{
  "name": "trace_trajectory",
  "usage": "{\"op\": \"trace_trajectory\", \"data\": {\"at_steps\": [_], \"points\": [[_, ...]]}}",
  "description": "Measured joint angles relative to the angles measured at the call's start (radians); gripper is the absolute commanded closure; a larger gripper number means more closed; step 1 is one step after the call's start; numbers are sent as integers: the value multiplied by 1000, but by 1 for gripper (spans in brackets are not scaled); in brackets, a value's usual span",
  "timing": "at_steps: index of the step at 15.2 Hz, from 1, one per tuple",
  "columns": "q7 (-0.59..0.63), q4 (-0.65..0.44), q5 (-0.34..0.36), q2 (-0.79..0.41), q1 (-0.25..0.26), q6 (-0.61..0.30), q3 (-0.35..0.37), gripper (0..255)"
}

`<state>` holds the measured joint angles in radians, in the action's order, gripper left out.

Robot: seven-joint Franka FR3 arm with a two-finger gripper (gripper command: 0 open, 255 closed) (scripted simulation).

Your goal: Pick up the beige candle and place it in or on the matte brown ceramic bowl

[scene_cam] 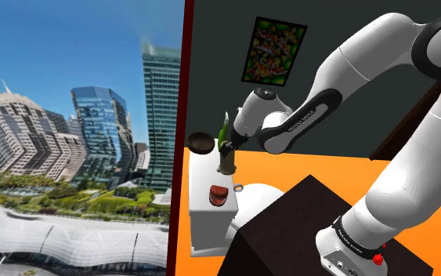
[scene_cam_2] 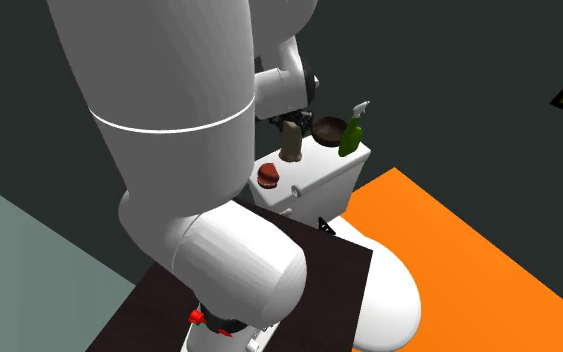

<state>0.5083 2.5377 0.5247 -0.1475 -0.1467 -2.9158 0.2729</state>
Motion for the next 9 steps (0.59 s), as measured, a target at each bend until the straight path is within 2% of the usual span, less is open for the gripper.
{"op": "trace_trajectory", "data": {"at_steps": [6,9], "points": [[-135,-232,-75,-135,-50,101,17,255],[-181,-362,-88,-218,-62,150,15,255]]}}
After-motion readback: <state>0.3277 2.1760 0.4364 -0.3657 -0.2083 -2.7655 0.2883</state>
